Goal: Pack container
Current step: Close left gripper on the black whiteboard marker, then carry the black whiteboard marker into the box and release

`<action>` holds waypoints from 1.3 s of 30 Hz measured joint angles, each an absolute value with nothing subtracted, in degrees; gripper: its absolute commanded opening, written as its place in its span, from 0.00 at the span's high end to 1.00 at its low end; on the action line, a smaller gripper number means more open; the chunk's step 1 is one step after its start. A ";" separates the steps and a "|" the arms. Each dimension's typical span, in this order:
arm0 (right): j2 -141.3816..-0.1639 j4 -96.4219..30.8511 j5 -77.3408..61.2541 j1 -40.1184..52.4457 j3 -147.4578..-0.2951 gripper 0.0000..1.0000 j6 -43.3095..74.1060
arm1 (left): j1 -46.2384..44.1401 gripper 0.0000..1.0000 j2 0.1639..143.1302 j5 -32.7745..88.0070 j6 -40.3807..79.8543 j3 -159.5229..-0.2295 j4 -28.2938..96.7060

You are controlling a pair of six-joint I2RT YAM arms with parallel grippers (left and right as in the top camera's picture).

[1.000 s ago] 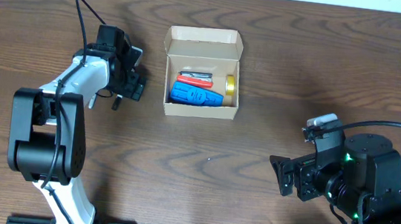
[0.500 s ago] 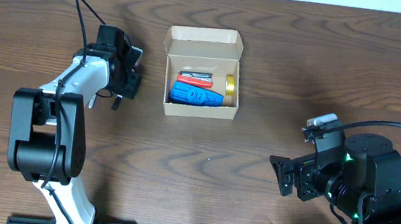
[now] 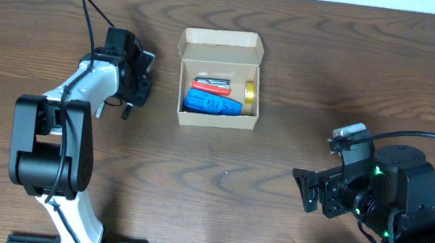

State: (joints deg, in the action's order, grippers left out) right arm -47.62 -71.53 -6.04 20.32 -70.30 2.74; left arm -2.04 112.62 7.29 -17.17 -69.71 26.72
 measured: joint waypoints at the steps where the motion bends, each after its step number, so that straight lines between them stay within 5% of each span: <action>1: -47.62 -71.53 -6.04 20.32 -70.30 0.01 2.74 | -2.04 0.71 112.62 7.27 -16.93 -69.71 26.74; 9: -47.62 -71.53 -6.04 20.32 -70.30 0.01 2.76 | -2.04 0.94 112.62 7.05 -13.82 -69.87 26.98; 26: -47.62 -71.53 -6.02 20.32 -70.32 0.01 2.74 | -4.38 0.94 106.72 7.07 -13.63 -89.03 37.08; 39: -47.62 -71.53 -6.04 20.32 -70.30 0.01 2.74 | -23.83 0.94 102.85 8.75 -42.00 -95.70 38.37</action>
State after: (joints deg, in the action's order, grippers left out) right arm -47.62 -71.53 -6.04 20.32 -70.30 2.74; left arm -23.83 102.85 8.75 -42.00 -95.70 38.37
